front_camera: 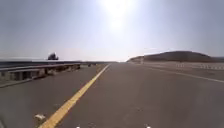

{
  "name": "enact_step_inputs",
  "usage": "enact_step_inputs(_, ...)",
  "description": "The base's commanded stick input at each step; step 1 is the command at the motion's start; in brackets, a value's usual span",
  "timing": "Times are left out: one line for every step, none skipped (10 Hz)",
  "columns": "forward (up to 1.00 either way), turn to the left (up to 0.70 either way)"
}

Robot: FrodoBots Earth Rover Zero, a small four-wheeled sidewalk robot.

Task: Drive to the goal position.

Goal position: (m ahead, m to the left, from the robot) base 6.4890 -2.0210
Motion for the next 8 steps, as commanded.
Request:
enact_step_inputs(0.7, 0.0)
enact_step_inputs(0.7, 0.0)
enact_step_inputs(0.7, 0.0)
enact_step_inputs(0.7, 0.0)
enact_step_inputs(0.7, 0.0)
enact_step_inputs(0.7, 0.0)
enact_step_inputs(0.7, 0.0)
enact_step_inputs(0.7, 0.0)
